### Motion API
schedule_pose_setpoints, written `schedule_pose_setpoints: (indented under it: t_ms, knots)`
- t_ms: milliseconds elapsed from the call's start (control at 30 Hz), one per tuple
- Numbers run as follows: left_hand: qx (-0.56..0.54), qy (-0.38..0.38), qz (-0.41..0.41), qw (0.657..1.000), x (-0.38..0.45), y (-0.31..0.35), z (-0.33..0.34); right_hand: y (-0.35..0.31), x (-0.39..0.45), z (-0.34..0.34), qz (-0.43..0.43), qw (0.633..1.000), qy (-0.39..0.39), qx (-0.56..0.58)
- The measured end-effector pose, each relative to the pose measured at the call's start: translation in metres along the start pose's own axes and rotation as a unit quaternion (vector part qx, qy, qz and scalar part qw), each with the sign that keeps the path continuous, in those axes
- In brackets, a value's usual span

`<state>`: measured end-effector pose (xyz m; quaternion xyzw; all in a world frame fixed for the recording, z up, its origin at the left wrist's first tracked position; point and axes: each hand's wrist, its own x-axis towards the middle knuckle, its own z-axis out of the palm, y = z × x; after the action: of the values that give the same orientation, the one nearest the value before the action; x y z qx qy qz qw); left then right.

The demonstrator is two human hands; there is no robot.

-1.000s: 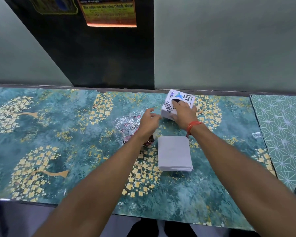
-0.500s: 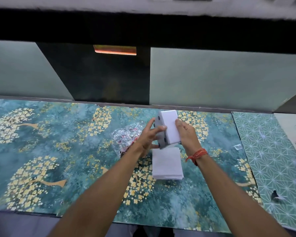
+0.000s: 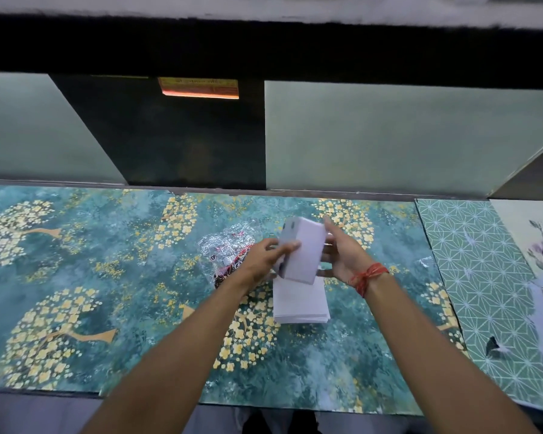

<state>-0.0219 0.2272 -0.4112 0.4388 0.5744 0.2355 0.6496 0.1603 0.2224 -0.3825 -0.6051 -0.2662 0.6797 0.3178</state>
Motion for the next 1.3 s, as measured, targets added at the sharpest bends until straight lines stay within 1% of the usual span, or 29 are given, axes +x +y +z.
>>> schedule_pose_setpoints:
  t_ms: [33, 100, 133, 200, 267, 400, 433, 500, 533, 600, 667, 700, 733, 767, 800, 833, 867, 900, 933, 1000, 1100, 1167, 1200, 1233, 1267, 1300]
  knots:
    - [-0.032, -0.001, -0.025, 0.999, 0.0, 0.001, 0.001, 0.004, -0.001, 0.001, -0.04, 0.999, -0.01, 0.003]
    - [-0.077, -0.024, -0.053, 0.995, 0.0, 0.0, 0.001, 0.014, -0.002, 0.006, -0.124, 0.992, -0.005, -0.027]
    - [-0.095, -0.04, -0.061, 0.993, -0.001, -0.001, 0.001, 0.019, -0.001, 0.008, -0.152, 0.988, 0.006, -0.037]
    - [-0.109, -0.064, -0.065, 0.99, -0.002, -0.005, 0.0, 0.025, 0.0, 0.01, -0.168, 0.985, 0.021, -0.026]
    - [-0.109, -0.066, -0.067, 0.99, -0.004, -0.009, 0.0, 0.028, 0.0, 0.01, -0.163, 0.986, 0.022, -0.022]
    - [-0.105, -0.069, -0.093, 0.988, -0.006, -0.017, -0.004, 0.032, 0.001, 0.011, -0.139, 0.99, 0.001, -0.018]
    - [-0.122, -0.071, -0.101, 0.985, -0.007, -0.02, -0.007, 0.032, 0.001, 0.009, -0.128, 0.992, 0.0, -0.004]
    - [-0.198, -0.074, -0.11, 0.971, -0.007, -0.027, -0.017, 0.032, 0.003, 0.001, -0.092, 0.994, 0.011, 0.055]
    - [-0.224, -0.071, -0.104, 0.966, -0.008, -0.028, -0.021, 0.033, 0.003, -0.004, -0.075, 0.994, 0.016, 0.084]
    - [-0.227, -0.057, -0.083, 0.969, -0.009, -0.023, -0.027, 0.035, 0.005, -0.014, -0.063, 0.992, 0.022, 0.11]
    - [-0.219, -0.012, -0.054, 0.974, -0.009, -0.016, -0.03, 0.039, 0.008, -0.019, -0.064, 0.988, 0.038, 0.136]
    - [-0.2, 0.027, -0.039, 0.979, -0.007, -0.013, -0.032, 0.04, 0.01, -0.021, -0.061, 0.985, 0.049, 0.152]
    - [-0.158, 0.078, -0.029, 0.984, -0.005, -0.011, -0.034, 0.04, 0.011, -0.022, -0.056, 0.983, 0.06, 0.163]
    - [-0.087, 0.14, -0.028, 0.986, -0.004, -0.009, -0.036, 0.039, 0.013, -0.023, -0.049, 0.982, 0.072, 0.17]
    - [0.01, 0.205, -0.031, 0.978, -0.001, -0.009, -0.037, 0.039, 0.014, -0.025, -0.043, 0.98, 0.082, 0.175]
    - [0.112, 0.271, -0.042, 0.955, 0.001, -0.012, -0.039, 0.04, 0.016, -0.028, -0.041, 0.979, 0.086, 0.182]
    - [0.199, 0.325, -0.064, 0.923, 0.002, -0.016, -0.039, 0.041, 0.016, -0.029, -0.044, 0.977, 0.087, 0.189]
    - [0.253, 0.355, -0.086, 0.896, 0.005, -0.019, -0.039, 0.043, 0.016, -0.029, -0.051, 0.975, 0.088, 0.196]
    - [0.29, 0.367, -0.105, 0.877, 0.007, -0.023, -0.038, 0.045, 0.016, -0.03, -0.057, 0.973, 0.091, 0.204]
    - [0.35, 0.358, -0.145, 0.854, 0.012, -0.032, -0.038, 0.05, 0.018, -0.031, -0.058, 0.97, 0.094, 0.218]
    - [0.386, 0.32, -0.2, 0.842, 0.02, -0.049, -0.041, 0.055, 0.019, -0.037, -0.052, 0.968, 0.085, 0.23]
    - [0.395, 0.318, -0.206, 0.837, 0.023, -0.055, -0.041, 0.056, 0.018, -0.04, -0.049, 0.967, 0.083, 0.235]
    - [0.401, 0.33, -0.185, 0.834, 0.023, -0.055, -0.037, 0.056, 0.016, -0.042, -0.048, 0.967, 0.082, 0.237]
    - [0.403, 0.353, -0.14, 0.833, 0.021, -0.054, -0.031, 0.056, 0.016, -0.043, -0.048, 0.967, 0.082, 0.237]
    - [0.396, 0.374, -0.075, 0.835, 0.021, -0.051, -0.022, 0.057, 0.015, -0.045, -0.049, 0.966, 0.084, 0.24]
    - [0.387, 0.379, -0.007, 0.841, 0.018, -0.048, -0.01, 0.058, 0.015, -0.046, -0.048, 0.964, 0.086, 0.246]
